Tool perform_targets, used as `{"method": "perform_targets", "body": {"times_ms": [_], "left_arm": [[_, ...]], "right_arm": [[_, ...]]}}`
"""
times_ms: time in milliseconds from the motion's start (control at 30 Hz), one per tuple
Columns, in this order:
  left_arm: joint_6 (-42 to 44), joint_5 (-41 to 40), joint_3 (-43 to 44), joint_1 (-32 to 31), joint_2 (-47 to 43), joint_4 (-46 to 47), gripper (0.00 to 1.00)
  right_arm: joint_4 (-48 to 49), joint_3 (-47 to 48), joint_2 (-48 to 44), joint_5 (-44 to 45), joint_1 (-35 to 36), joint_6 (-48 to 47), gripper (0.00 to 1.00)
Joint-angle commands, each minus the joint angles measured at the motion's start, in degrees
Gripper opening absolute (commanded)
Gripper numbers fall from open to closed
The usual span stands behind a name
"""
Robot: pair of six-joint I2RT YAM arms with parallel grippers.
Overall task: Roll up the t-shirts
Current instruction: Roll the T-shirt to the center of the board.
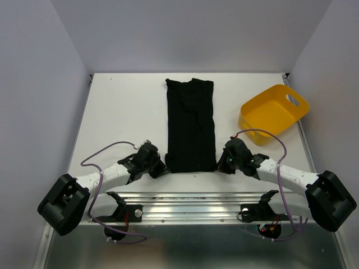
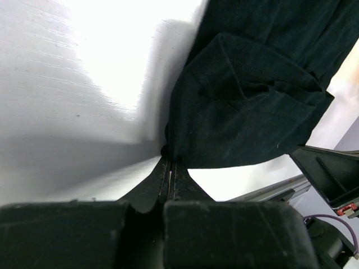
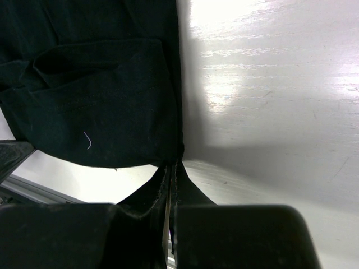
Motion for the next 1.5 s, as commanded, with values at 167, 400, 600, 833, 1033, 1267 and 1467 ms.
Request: {"method": "perform_targets", "body": {"times_ms": [167, 400, 600, 833, 1033, 1267, 1467], "left_arm": [[2.2, -1.8, 8.7, -0.3, 1.0, -9.0, 0.0], [1.8, -1.8, 14.1, -0.2, 2.6, -14.4, 0.0], [2.6, -1.3, 17.4, 0.7, 3.8, -17.1, 0.0], [2.9, 1.1, 18.5, 2.3, 5.9, -17.4, 0.0], [4.4, 1.6, 21.1, 4.6, 6.6, -18.9, 0.0], [6.7, 2.8, 24.6, 7.7, 9.2, -19.6, 0.0], [9.7, 3.9, 28.8, 11.1, 13.3, -20.9, 0.0]], "right_arm": [[-1.9, 2.3, -2.8, 1.7, -0.4, 0.1, 0.01], [-3.8, 4.2, -4.4, 3.7, -0.4, -0.3, 0.01], [-5.2, 5.9, -4.7, 4.6, -0.4, -0.8, 0.01], [-5.9, 7.8, -4.4, 5.4, -0.4, -1.6, 0.01], [-6.6, 9.8, -3.5, 6.1, -0.4, -2.5, 0.01], [-7.1, 13.2, -0.5, 6.3, -1.5, -3.6, 0.01], [-7.2, 15.7, 1.9, 6.3, -2.5, -4.5, 0.01]]}}
